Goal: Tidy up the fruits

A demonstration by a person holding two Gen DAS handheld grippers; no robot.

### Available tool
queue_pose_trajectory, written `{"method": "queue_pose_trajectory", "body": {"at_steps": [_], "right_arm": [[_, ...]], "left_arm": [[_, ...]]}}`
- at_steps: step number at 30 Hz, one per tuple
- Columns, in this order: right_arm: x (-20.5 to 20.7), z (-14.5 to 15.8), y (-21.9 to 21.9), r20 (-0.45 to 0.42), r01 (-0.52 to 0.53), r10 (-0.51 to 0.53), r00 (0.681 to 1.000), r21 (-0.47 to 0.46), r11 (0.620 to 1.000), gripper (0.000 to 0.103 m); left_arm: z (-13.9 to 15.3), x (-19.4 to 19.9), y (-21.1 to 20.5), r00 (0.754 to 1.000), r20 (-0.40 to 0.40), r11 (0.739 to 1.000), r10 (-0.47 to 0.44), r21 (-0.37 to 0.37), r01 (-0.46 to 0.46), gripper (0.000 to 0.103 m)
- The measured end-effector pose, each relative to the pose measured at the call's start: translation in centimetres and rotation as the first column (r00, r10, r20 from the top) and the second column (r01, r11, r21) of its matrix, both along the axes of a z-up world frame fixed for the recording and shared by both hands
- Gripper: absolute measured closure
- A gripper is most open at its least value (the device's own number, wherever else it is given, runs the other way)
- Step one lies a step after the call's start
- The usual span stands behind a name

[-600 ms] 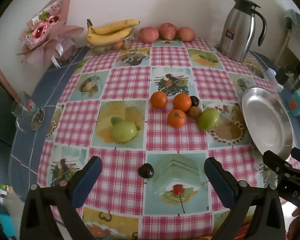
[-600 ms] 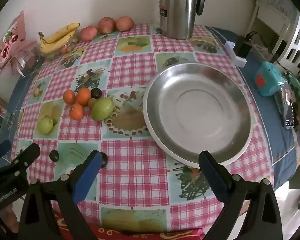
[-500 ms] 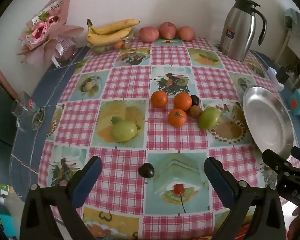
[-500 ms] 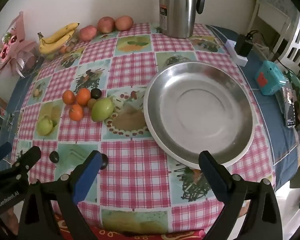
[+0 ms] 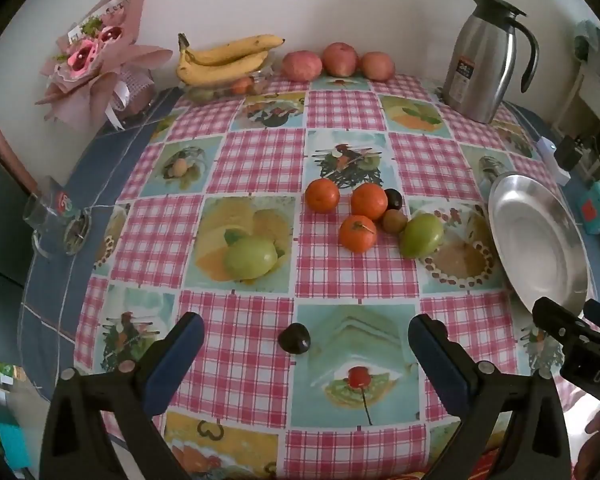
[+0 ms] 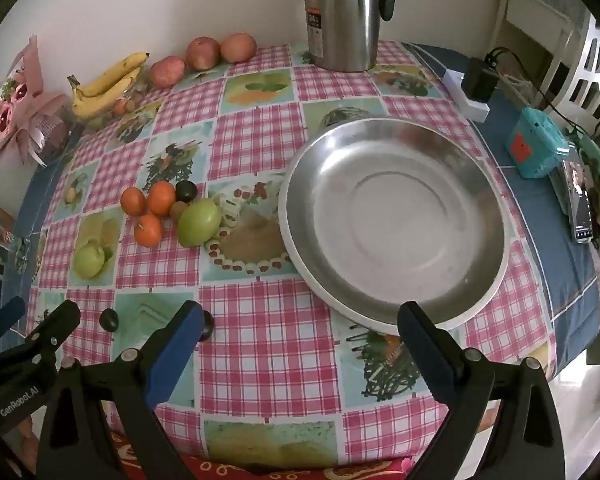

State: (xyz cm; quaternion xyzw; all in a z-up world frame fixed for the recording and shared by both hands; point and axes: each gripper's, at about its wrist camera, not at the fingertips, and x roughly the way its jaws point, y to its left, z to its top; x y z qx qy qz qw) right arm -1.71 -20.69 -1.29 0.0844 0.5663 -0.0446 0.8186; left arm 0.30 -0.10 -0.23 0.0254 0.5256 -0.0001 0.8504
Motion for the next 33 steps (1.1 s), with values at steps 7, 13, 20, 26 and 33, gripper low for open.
{"method": "queue_pose_trajectory", "body": {"at_steps": [7, 13, 20, 26, 33], "right_arm": [[0.07, -0.13, -0.3, -0.008, 0.007, -0.007, 1.0, 0.011, 1.0, 0.006], [0.06, -0.2, -0.29, -0.012, 0.006, -0.006, 1.0, 0.01, 1.0, 0.006], [0.13, -0.1, -0.12, -0.012, 0.001, -0.001, 1.0, 0.006, 1.0, 0.006], [0.14, -0.12, -0.1, -0.013, 0.002, -0.002, 1.0, 0.01, 1.0, 0.006], [0.15, -0.13, -0.14, -0.016, 0.002, -0.002, 1.0, 0.011, 1.0, 0.006]], "left_arm": [[-0.24, -0.22, 0.19, 1.0, 0.0, 1.0, -0.01, -0.004, 0.01, 0.0], [-0.44, -0.21, 0.43, 1.0, -0.01, 1.0, -0.001, -0.012, 0.001, 0.0], [-0.4, -0.21, 0.47, 1.0, -0.006, 1.0, 0.003, -0.007, -0.003, 0.0], [-0.48, -0.11, 0.6, 1.0, -0.012, 1.0, 0.008, -0.009, -0.008, 0.0], [-0.55, -0.18, 0.71, 1.0, -0.011, 1.0, 0.012, -0.011, -0.012, 0.0]]}}
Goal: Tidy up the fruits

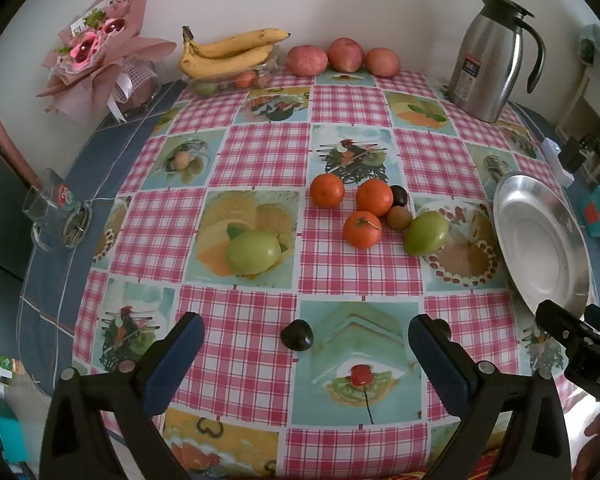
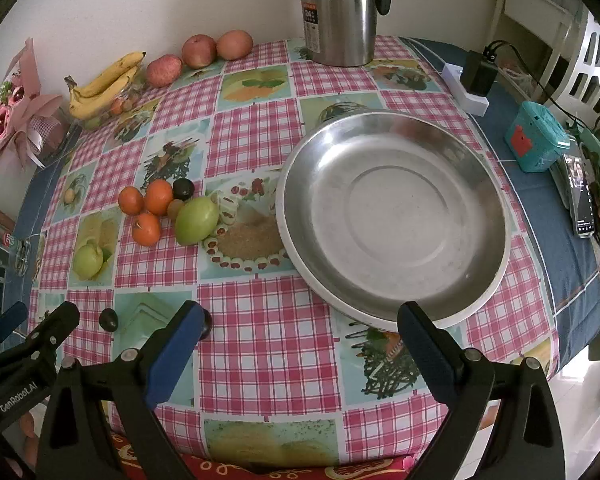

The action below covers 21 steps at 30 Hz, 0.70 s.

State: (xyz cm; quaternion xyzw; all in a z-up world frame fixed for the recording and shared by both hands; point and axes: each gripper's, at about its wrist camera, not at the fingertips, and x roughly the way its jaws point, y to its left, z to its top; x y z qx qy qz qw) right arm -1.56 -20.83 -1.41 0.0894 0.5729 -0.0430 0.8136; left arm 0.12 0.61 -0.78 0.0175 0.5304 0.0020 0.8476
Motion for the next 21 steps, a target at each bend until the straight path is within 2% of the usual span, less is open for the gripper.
{"method": "queue_pose_trajectory", "body": {"at_steps": [21], "right_arm": [[-0.01, -0.03, -0.11, 0.0, -0.001, 0.001, 1.0, 0.001, 1.0, 0.006]], "left_arm": [[-0.17, -0.06, 0.12, 1.0, -0.006, 1.0, 0.003, -0.003, -0.003, 0.0]]}}
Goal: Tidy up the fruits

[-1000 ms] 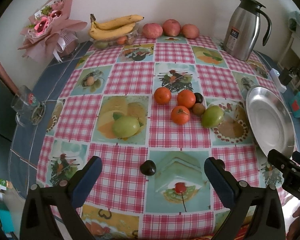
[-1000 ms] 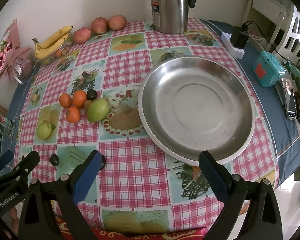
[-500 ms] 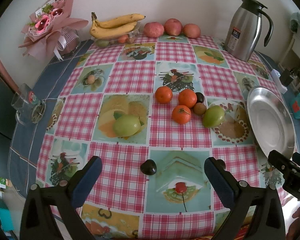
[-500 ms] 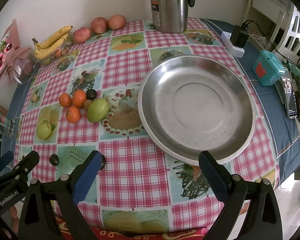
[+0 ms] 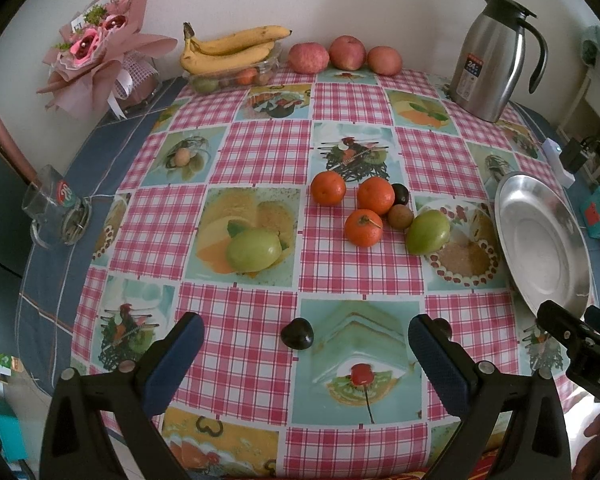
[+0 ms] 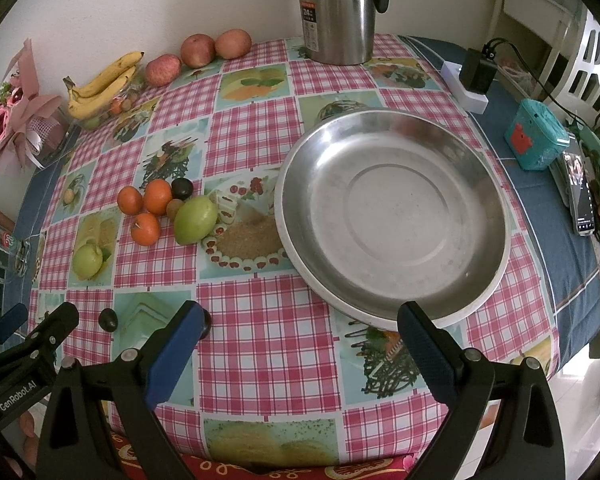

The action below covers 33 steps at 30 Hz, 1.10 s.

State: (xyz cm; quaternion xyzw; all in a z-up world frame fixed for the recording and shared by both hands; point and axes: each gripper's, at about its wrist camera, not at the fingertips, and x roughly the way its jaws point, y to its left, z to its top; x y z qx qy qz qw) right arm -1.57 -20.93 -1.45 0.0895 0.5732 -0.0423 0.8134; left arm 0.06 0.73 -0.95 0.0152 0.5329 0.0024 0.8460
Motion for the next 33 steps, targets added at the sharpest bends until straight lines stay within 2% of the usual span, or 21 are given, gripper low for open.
{"method": "queue_pose_trajectory", "body": {"at_steps": [22, 26, 33], "right_arm": [[0.1, -0.1, 0.0, -0.002, -0.001, 0.001, 1.0, -0.001, 1.0, 0.006], [0.2, -0.3, 0.9, -0.014, -0.047, 0.047, 0.999, -0.013, 0.999, 0.006], [0.9, -0.8, 4.1, -0.032, -0.149, 0.151, 0.988, 0.054, 0.987, 0.006]], "left_arm": [[-0.3, 0.0, 0.0, 1.0, -0.005, 1.0, 0.003, -0.005, -0.003, 0.0], [-0.7, 0.4, 0.5, 0.999, -0.038, 0.998, 0.003, -0.058, -0.005, 0.0], [-0.8, 1.1, 2.2, 0.998, -0.068, 0.992, 0.004, -0.125, -0.013, 0.0]]}}
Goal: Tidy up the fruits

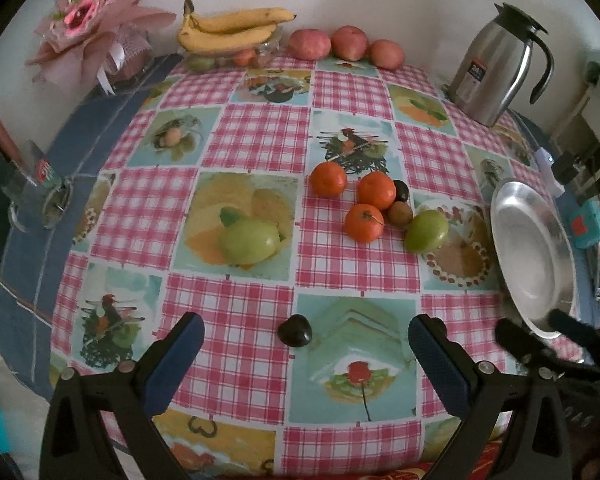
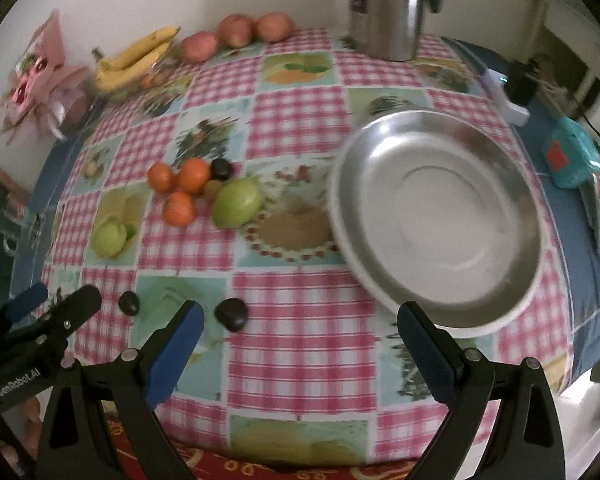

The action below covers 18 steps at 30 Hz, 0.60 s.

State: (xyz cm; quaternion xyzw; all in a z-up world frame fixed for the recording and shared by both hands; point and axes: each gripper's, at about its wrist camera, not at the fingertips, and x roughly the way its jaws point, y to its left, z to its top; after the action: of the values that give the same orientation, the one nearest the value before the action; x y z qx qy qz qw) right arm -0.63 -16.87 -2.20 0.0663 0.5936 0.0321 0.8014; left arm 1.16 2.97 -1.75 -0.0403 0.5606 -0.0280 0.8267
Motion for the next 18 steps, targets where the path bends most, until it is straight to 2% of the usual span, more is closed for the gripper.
{"method": "queue_pose_trajectory", "body": {"at_steps": [10, 18], "right_arm": [[1.6, -2.8, 3.8, -0.113, -0.076, 0.076, 0.991, 0.005, 0.997, 0.006], [2.4, -5.4, 4.9, -0.176, -0.079, 0.083, 0.981, 0.03, 0.996, 0.006]], "left_arm": [[-2.2, 1.3, 2.6, 0.996, -0.089, 0.999, 0.009, -0.035, -0.013, 0.0], [-4.7, 1.8, 3.4, 0.984, -0.177, 0.995, 0.033, -0.083, -0.048, 0.0]]}}
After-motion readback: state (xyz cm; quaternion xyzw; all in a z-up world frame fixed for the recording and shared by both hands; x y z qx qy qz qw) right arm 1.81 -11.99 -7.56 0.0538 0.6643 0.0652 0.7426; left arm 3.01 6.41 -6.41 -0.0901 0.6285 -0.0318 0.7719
